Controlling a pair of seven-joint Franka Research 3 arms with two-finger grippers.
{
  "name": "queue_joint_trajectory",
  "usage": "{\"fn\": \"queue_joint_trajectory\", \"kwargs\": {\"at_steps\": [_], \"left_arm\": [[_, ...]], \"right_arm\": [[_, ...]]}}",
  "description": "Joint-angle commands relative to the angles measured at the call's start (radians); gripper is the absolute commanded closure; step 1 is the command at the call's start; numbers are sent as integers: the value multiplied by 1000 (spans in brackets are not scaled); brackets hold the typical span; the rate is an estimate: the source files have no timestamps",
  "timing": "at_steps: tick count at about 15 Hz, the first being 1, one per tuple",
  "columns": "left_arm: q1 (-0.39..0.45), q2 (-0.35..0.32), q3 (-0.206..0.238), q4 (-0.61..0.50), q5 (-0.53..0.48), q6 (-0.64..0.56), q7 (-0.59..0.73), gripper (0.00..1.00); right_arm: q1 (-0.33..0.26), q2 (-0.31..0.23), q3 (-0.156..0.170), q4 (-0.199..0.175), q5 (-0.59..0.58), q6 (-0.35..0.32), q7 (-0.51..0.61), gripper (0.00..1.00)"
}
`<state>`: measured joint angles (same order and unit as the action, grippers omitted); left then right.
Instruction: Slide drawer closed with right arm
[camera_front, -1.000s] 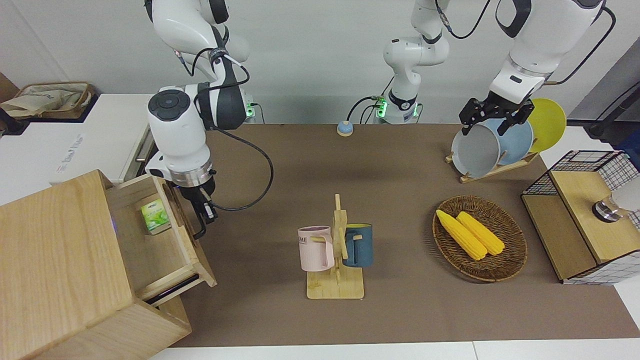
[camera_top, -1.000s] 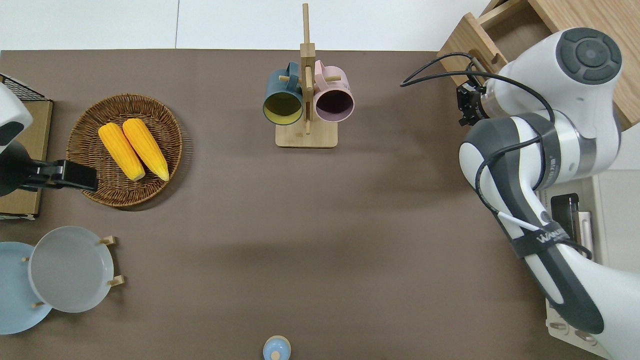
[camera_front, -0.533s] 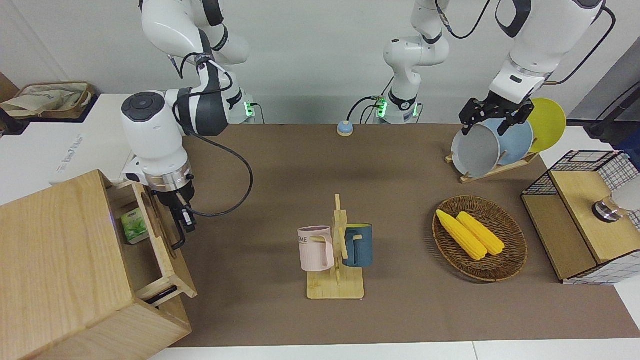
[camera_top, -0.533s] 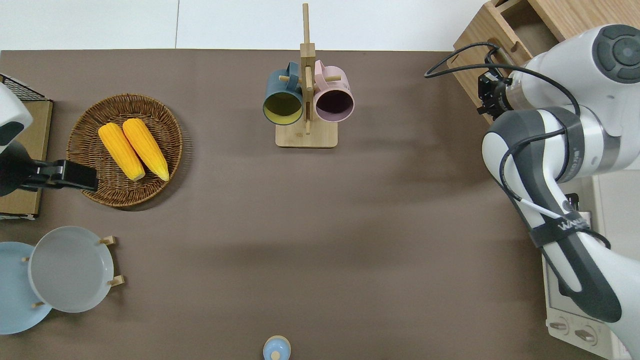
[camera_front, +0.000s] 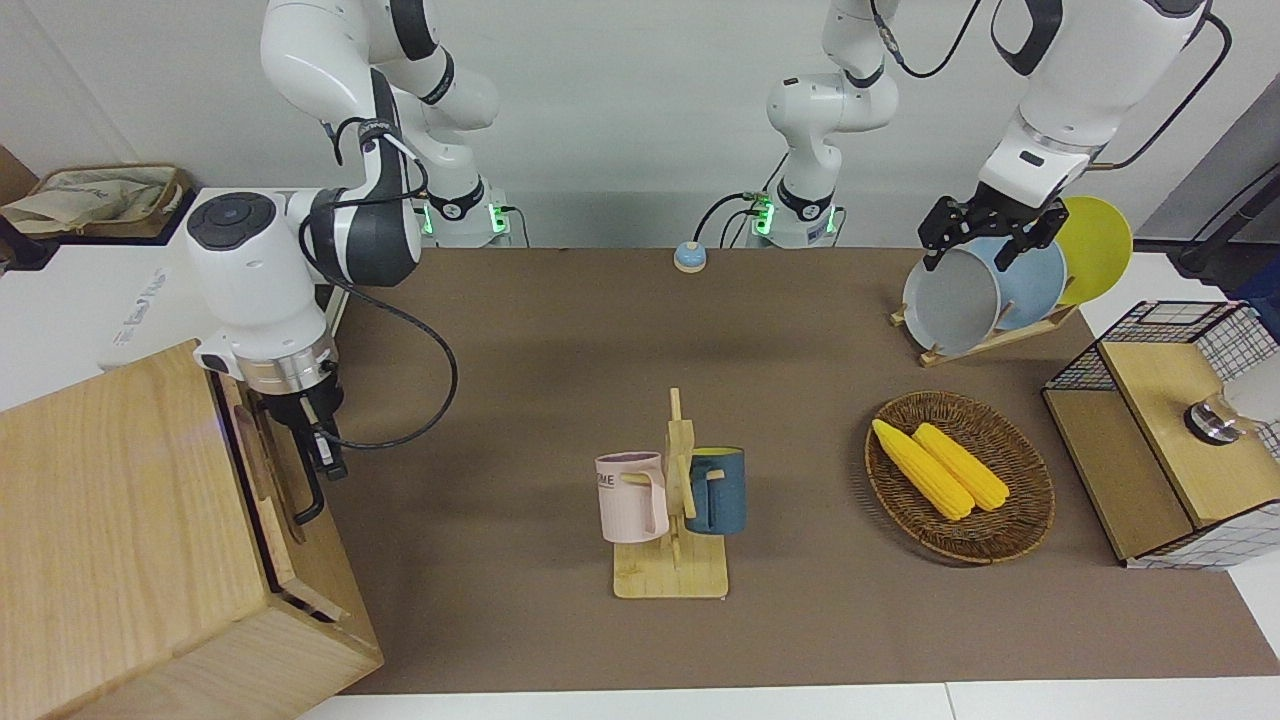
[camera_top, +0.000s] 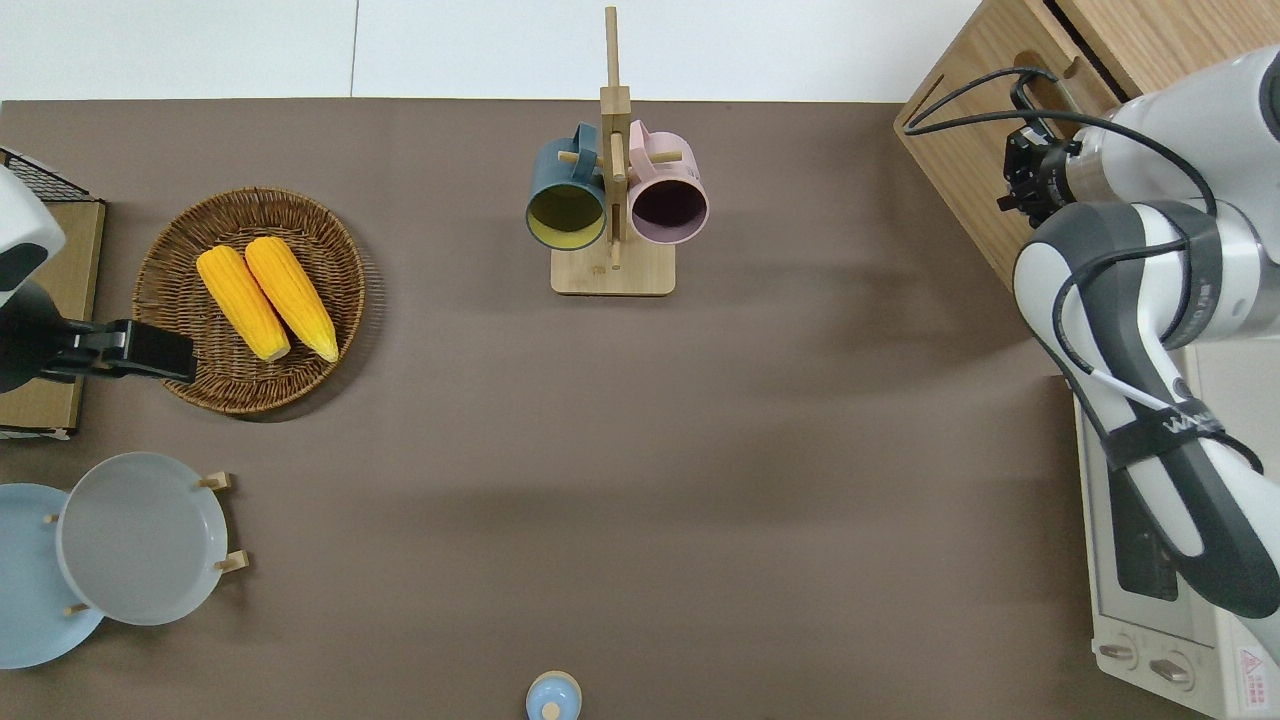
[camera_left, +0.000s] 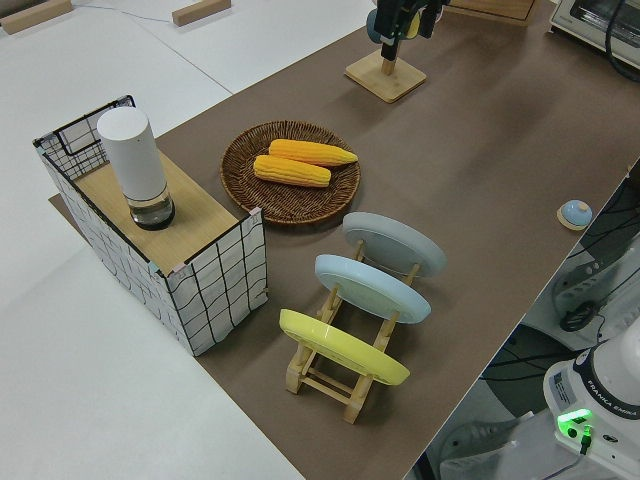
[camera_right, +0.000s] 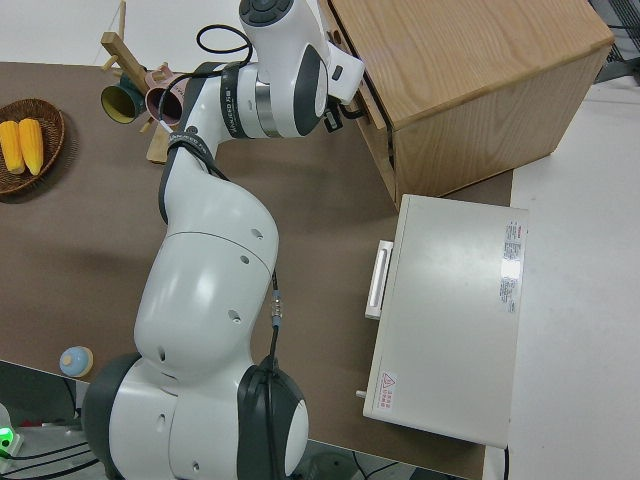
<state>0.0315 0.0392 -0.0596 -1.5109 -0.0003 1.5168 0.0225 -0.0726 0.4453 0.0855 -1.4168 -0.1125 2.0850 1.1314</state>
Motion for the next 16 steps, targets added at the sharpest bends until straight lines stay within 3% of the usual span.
{"fn": "queue_joint_trajectory", "kwargs": {"at_steps": [1,9,14,16], "left_arm": [[4,11,-6,24,17,-20,10,7],[4,11,-6,26,17,-20,10,5],[4,11,-6,24,17,-20,10,7],[4,11,-6,24,17,-20,10,7]], "right_arm": [[-41,26,20,32,-10,24,-35,1000],[-73,36,36,47,-10,24,-67,1000],[-55,33,39,47,-9,10,-67,1000],[-52,33,66,45,-4,3,-68,1000]]}}
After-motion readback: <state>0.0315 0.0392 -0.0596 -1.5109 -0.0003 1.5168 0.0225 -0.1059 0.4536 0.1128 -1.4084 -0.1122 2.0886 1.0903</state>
